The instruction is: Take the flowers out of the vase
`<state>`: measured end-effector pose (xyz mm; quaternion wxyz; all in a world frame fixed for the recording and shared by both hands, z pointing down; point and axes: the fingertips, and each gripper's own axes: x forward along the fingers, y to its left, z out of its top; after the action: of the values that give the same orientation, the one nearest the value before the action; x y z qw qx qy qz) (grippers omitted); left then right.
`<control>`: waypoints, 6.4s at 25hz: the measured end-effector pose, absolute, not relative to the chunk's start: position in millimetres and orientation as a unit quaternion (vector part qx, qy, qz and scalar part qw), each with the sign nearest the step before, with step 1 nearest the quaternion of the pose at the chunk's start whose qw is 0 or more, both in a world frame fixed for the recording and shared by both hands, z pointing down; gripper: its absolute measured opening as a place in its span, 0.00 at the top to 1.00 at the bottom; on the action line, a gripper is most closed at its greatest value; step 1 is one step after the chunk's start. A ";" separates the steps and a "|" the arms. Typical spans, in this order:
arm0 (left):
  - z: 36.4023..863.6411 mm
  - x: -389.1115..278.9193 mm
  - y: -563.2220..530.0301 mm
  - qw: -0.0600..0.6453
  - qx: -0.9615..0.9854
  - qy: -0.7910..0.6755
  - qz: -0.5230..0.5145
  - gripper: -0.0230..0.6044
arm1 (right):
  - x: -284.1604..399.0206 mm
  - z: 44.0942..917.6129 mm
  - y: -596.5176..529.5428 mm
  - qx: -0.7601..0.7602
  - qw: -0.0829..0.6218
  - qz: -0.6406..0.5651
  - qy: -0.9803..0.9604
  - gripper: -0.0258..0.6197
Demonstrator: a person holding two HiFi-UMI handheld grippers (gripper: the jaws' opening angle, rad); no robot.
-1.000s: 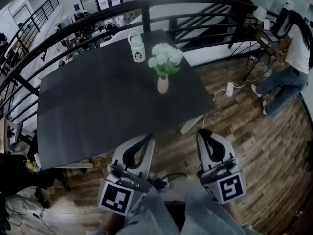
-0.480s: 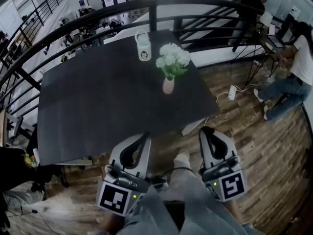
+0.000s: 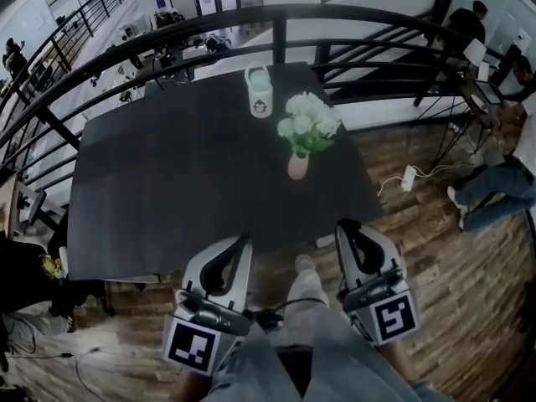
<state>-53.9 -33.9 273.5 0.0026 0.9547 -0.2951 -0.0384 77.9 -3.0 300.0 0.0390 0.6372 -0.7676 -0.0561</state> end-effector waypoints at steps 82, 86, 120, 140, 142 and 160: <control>270.9 17.6 -159.6 -0.016 0.827 -0.562 -0.008 0.97 | 180.5 438.8 -246.1 0.466 0.113 0.100 -0.872 0.67; 273.5 21.0 -160.7 -0.009 0.829 -0.559 -0.003 0.97 | 180.1 438.4 -247.6 0.463 0.115 0.095 -0.874 0.74; 282.3 11.8 -164.9 0.001 0.843 -0.537 -0.012 0.97 | 186.0 405.8 -250.3 0.486 0.065 0.102 -0.866 0.89; 281.4 4.9 -152.4 -0.006 0.851 -0.525 -0.019 0.97 | 183.7 355.9 -241.6 0.501 0.019 0.085 -0.861 0.89; 280.5 7.6 -152.2 -0.006 0.851 -0.524 -0.019 0.97 | 186.9 348.1 -241.9 0.501 0.006 0.091 -0.861 0.89; 278.7 -0.9 -150.3 -0.006 0.848 -0.530 -0.026 0.97 | 163.7 309.3 -234.1 0.468 -0.021 0.086 -0.879 0.90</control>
<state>-0.9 -150.3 278.7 -0.0061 0.8478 -0.5297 -0.0258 163.7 -234.1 309.3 -0.0207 0.4685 -0.8790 0.0865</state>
